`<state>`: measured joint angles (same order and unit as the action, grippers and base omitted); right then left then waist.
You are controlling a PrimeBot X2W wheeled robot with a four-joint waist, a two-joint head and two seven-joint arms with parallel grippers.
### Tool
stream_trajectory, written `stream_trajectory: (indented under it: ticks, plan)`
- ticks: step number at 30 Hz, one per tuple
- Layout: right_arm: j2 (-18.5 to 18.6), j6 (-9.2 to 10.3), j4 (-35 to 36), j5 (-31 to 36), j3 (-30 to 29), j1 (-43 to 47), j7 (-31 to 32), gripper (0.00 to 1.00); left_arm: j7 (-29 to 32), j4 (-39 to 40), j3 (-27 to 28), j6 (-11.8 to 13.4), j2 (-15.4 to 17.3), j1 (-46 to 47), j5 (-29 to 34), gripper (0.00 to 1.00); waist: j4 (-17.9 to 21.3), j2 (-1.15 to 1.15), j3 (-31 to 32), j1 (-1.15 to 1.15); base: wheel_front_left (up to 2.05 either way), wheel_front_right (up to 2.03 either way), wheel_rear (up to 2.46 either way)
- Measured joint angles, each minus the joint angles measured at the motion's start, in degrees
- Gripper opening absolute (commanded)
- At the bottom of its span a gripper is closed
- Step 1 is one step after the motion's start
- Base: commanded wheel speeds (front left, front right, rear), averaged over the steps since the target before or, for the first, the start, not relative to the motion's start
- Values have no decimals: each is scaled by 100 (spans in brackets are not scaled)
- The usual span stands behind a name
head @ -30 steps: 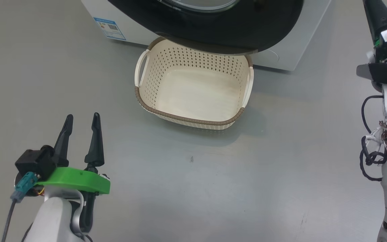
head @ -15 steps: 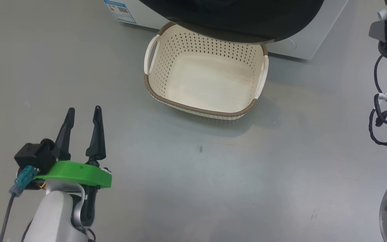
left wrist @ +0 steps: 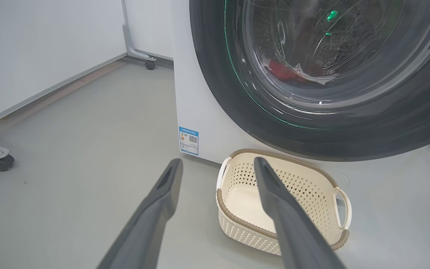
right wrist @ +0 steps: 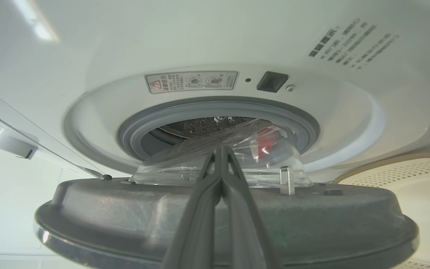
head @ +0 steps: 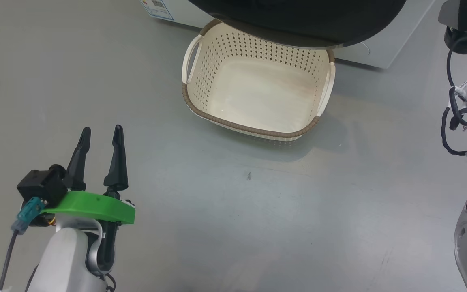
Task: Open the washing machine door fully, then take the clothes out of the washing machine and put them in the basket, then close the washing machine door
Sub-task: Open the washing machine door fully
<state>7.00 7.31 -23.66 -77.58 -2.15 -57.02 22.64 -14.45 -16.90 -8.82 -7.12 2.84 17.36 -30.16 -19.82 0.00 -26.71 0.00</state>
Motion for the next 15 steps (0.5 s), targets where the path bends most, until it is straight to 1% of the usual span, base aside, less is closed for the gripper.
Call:
stream_trajectory:
  ticks: [15]
  plan:
    - [-105,0,-636,-301,-19,-300,357,0,0,-40,-2,0,2,23,0,100,-17,0,-8,0,0,0,0]
